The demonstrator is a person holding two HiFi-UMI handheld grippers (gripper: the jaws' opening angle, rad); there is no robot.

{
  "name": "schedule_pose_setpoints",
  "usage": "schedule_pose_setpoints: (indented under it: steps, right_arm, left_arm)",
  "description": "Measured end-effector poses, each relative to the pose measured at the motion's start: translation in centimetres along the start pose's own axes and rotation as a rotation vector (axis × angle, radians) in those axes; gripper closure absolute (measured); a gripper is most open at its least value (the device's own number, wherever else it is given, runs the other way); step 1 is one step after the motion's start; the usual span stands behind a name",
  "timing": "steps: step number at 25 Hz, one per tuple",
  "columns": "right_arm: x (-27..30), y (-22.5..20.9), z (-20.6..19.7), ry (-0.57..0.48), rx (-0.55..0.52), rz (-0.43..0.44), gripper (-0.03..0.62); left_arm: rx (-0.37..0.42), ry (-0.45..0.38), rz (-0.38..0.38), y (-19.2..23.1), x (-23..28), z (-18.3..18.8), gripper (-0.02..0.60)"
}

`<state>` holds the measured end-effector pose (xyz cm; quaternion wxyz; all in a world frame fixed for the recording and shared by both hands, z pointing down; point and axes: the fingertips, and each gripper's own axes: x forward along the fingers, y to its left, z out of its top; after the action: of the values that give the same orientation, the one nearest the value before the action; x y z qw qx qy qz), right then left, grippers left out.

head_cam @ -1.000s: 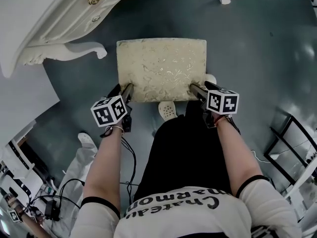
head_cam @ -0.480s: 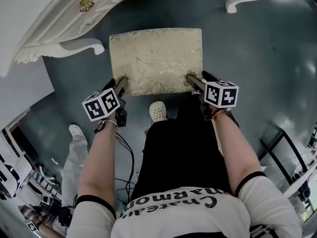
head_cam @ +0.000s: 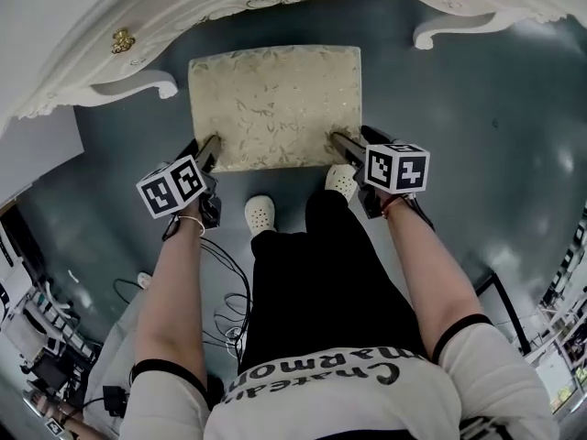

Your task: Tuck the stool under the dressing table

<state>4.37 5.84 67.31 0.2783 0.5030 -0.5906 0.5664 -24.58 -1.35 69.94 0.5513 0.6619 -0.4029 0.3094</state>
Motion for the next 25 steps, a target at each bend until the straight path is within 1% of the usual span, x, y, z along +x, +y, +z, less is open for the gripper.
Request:
schedule_pose_setpoints:
  steps: [4,7,10,13,16,19,22,25]
  right_arm:
    - [-0.2,-4.2,5.5,-0.018,-0.067,0.027,0.26]
    - [-0.4,-5.7,7.5,-0.014,-0.088,0.029,0.26]
    - [-0.3,-6.1,8.7,-0.021,-0.1,0.043,0.258]
    - [-0.1,-6.5,9.9,-0.037,-0.104,0.071,0.258]
    - [0.2,-6.6,10.9,-0.035,-0.107,0.071,0.258]
    - [0.5,-6.7,11.8,-0.069,-0.105,0.068,0.258]
    - [0.9,-6.6,13.1,-0.1,-0.099,0.107,0.258]
    - [1.7,-6.2,14.3,-0.12,-0.088,0.162,0.258]
  left_arm:
    - [-0.026,-0.064,0.04,-4.3,2.2,2.6,0.37]
    - [-0.042,-0.087,0.054,-5.9,3.0,3.4,0.37]
    - [-0.061,-0.113,0.061,-6.3,3.4,4.0,0.37]
    - [-0.07,-0.14,0.052,-6.7,3.8,5.0,0.37]
    - [-0.071,-0.162,0.046,-6.8,4.1,5.9,0.37]
    - [-0.072,-0.191,0.033,-6.9,4.4,6.7,0.37]
    - [-0.067,-0.221,0.021,-7.0,4.7,7.8,0.37]
    - [-0.023,-0.258,0.031,-6.6,5.1,9.5,0.37]
